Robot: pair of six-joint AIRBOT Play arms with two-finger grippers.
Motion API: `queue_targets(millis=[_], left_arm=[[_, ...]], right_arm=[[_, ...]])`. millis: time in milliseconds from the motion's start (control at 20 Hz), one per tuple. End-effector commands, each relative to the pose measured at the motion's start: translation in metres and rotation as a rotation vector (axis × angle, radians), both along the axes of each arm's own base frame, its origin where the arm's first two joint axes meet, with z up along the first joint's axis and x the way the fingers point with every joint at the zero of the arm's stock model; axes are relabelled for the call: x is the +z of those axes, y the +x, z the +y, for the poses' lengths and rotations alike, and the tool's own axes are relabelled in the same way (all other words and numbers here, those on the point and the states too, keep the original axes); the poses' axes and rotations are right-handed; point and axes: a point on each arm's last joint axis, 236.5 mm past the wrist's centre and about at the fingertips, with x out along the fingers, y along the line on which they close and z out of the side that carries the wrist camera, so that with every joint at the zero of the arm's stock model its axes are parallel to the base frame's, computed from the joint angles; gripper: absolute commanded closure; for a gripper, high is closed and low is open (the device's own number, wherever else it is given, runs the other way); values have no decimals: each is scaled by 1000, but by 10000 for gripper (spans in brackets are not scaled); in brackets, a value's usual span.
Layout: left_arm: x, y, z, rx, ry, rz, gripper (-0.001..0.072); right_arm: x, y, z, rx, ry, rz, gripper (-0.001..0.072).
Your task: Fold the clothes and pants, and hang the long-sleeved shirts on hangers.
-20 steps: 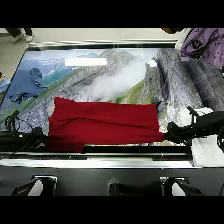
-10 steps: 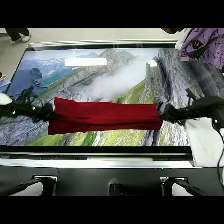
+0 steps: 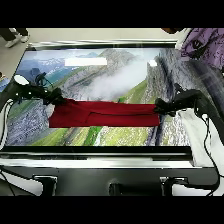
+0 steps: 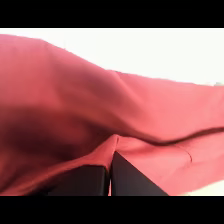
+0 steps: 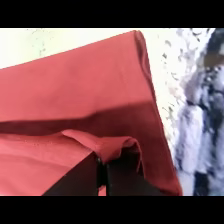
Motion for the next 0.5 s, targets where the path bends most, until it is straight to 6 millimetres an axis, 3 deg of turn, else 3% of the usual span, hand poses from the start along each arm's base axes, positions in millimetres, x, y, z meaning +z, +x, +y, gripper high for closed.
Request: queue_targets(millis=[0,50,100,150,300,350,450], left_arm=[[-16,9,-2,-6,-2,19,543],[-14,10,0,2,-2,15,361],[-8,12,5,24,4,14,285],[0,15,12,38,13,7,284],[26,20,38,73,97,-45,219],[32,18,46,68,137,-60,190],[41,15,56,61,193,-78,187]], right_arm=[[-5,2,-2,-35,9,30,475],[1,1,-8,-53,21,50,362],[11,2,-19,-68,34,60,276],[20,2,-36,-97,52,70,166],[22,-12,-68,-147,113,120,158],[19,-16,-67,-127,137,134,98],[13,-14,-54,-74,208,130,60]])
